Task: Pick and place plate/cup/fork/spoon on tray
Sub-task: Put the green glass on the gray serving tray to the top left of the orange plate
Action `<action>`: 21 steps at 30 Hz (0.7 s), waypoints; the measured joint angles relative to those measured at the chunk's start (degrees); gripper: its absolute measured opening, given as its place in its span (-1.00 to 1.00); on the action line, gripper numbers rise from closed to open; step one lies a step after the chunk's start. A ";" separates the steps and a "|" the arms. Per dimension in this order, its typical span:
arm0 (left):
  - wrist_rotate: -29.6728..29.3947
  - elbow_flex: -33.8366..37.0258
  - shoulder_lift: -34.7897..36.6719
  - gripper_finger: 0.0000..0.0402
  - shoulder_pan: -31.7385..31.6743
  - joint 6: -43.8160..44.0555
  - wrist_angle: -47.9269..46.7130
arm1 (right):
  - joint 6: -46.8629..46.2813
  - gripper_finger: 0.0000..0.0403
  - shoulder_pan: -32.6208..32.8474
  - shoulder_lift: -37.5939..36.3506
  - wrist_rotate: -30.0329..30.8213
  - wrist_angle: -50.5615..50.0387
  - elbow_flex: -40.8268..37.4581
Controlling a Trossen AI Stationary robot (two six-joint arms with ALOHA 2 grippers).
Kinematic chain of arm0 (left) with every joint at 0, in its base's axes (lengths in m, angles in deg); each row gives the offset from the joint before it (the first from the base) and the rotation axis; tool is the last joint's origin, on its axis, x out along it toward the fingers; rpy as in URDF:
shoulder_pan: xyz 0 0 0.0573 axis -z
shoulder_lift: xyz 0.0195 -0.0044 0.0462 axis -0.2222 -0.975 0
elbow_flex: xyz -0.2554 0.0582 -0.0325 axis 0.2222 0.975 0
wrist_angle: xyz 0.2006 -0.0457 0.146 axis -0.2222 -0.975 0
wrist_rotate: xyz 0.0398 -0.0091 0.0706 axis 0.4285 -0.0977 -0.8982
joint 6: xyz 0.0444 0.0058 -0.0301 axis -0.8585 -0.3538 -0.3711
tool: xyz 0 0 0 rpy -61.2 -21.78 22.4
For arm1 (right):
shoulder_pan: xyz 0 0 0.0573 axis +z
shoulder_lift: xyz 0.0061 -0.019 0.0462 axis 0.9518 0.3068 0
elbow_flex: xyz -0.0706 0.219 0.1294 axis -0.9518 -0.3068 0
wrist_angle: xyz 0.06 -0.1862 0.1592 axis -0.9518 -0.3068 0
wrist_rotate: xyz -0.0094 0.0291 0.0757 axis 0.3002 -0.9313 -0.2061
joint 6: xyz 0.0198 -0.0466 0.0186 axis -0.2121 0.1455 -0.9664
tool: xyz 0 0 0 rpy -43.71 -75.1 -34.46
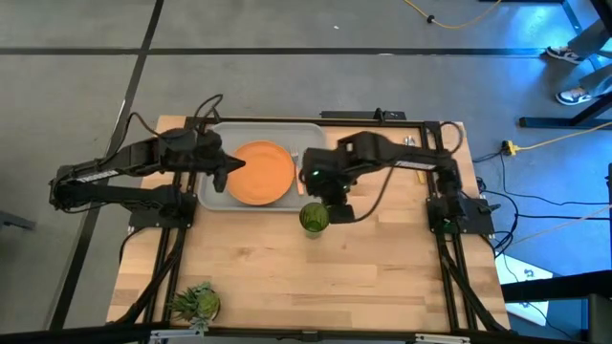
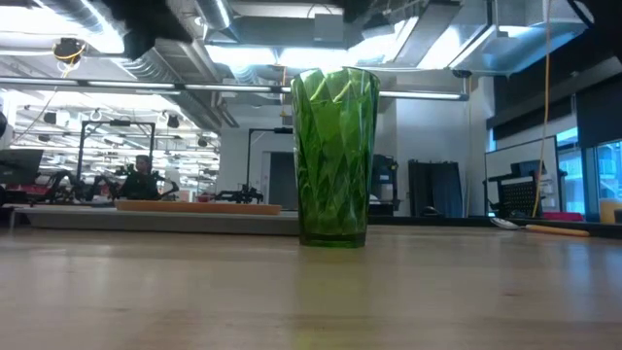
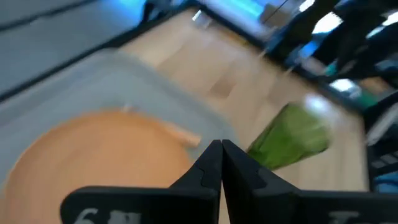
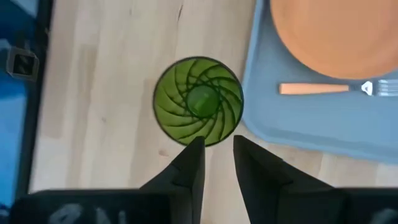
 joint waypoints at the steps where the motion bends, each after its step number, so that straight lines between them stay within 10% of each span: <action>1: 0.94 -0.11 -0.30 -1.00 0.02 -0.11 1.94 | -1.30 -0.55 0.13 -0.98 0.00 -0.01 0.02; 21: 7.01 -36.02 -39.46 -1.00 10.25 -46.86 -14.86 | -7.60 -0.55 2.00 -11.34 0.57 -1.03 0.04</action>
